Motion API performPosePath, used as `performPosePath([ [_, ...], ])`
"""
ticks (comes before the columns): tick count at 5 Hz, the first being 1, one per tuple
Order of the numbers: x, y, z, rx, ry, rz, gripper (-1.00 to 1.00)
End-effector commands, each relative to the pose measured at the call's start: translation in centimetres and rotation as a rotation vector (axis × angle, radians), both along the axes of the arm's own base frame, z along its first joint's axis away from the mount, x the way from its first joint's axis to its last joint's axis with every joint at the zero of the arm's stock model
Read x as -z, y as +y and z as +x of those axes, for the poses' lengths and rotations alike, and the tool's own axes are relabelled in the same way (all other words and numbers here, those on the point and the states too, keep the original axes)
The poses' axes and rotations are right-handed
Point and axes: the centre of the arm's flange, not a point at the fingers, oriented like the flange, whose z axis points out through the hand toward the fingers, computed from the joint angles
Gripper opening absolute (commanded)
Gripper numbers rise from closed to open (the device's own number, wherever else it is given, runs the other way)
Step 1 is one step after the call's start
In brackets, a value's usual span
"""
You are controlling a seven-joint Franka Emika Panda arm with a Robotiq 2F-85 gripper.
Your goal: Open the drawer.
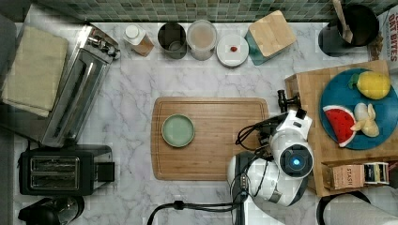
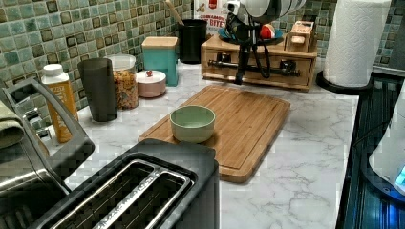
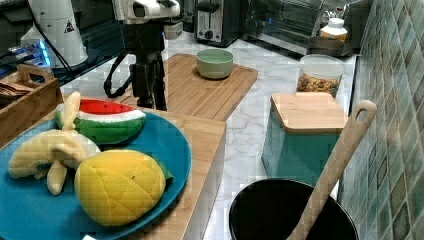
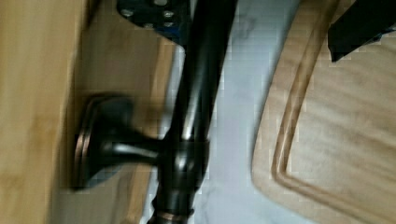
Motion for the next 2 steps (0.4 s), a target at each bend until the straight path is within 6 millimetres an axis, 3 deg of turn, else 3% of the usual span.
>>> performPosePath([
  [1,4.2,-2.2,0.4,0.029,0.018,0.01,1.0],
  [2,3.1,-1.3,0.7,0.053,0.072,0.023,1.0],
])
